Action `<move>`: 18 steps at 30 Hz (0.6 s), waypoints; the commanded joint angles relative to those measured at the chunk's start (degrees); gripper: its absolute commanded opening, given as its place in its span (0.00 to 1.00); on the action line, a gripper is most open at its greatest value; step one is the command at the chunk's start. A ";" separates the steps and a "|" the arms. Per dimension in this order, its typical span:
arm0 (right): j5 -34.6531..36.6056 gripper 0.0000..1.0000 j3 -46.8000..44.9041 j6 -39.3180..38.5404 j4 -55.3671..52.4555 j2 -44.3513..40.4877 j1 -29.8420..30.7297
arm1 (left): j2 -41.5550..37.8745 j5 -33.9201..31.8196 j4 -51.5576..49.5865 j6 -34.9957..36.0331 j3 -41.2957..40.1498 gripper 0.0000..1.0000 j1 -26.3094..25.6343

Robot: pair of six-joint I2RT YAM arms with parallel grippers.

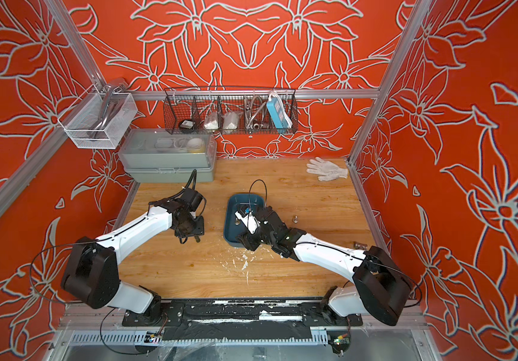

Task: Put the chess pieces into the storage box
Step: Pick up the chess piece at the center of the board.

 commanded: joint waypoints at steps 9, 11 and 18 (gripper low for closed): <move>0.48 0.57 -0.87 -1.52 5.44 -0.78 0.38 | 5.19 -0.56 2.26 0.80 -0.34 0.46 0.92; -0.10 0.57 -0.86 -1.55 5.51 -0.68 0.42 | 5.82 -0.56 2.77 0.98 -0.51 0.46 0.96; 1.53 0.57 -0.22 -1.88 4.44 0.28 0.63 | 7.01 -0.12 3.75 0.96 -1.16 0.39 1.25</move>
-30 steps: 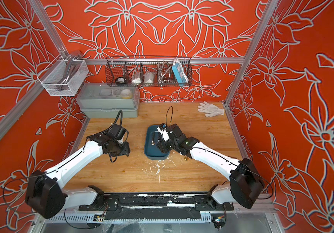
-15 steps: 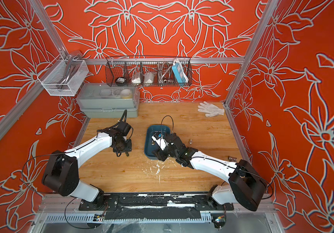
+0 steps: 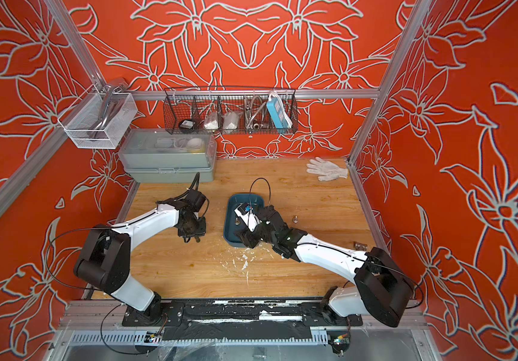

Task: Put the chess pieces into the storage box
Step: Pick up the chess piece at the center of the board.

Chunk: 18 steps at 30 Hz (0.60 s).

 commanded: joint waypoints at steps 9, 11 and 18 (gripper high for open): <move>0.52 0.57 2.23 -1.22 -1.87 3.71 0.76 | 1.15 0.30 0.31 -0.04 -2.13 0.34 0.52; 0.64 0.57 2.24 -1.51 -1.88 3.59 0.95 | 1.37 0.38 0.38 0.11 -2.03 0.29 0.50; 0.49 0.57 1.12 -2.27 -0.75 2.51 1.56 | 1.97 0.39 1.22 0.45 -2.24 0.27 0.49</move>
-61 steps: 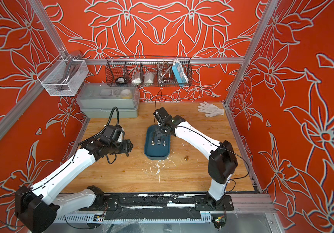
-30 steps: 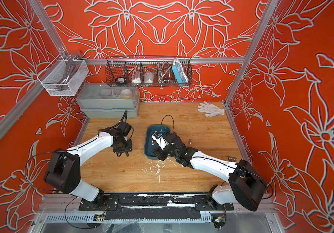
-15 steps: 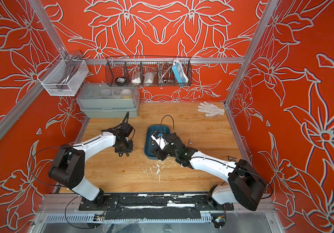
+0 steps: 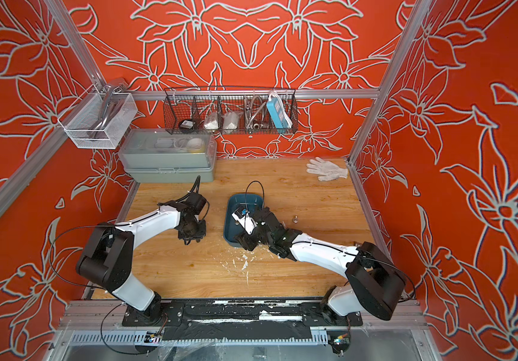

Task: Put the chess pieces into the storage box
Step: Pick up the chess piece at the center of the board.

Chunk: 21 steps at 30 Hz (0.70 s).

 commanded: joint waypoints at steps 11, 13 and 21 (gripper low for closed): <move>0.26 0.57 0.53 -1.76 0.56 -0.82 1.21 | 2.08 -2.04 -0.70 1.23 0.56 0.19 0.48; 0.20 0.58 0.63 -1.77 0.56 -0.60 1.29 | 2.15 -2.55 -0.79 1.39 0.68 0.20 0.45; -0.19 0.58 1.17 -1.79 0.22 0.33 1.55 | 1.76 -3.08 -1.19 1.72 1.30 0.29 0.45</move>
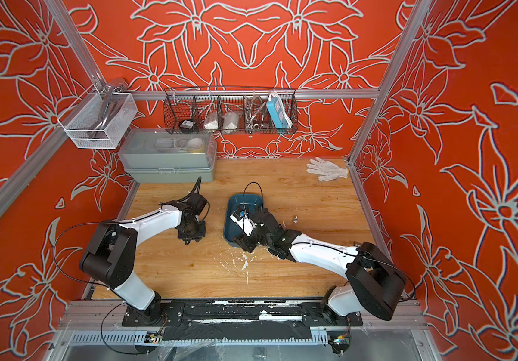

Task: Put the chess pieces into the storage box
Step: Pick up the chess piece at the center of the board.

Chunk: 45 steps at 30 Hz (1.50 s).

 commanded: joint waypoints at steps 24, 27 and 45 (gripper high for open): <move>0.43 0.58 3.11 -1.00 -1.73 2.77 1.50 | -1.09 -0.53 -1.08 0.66 1.19 0.19 0.21; 0.59 0.58 3.46 -0.97 -2.09 3.15 1.60 | -1.31 -0.56 -1.06 0.57 1.01 0.18 0.19; 4.72 0.59 -0.11 2.25 0.06 -6.22 0.33 | -6.68 -0.95 -7.56 1.00 6.37 0.14 -2.22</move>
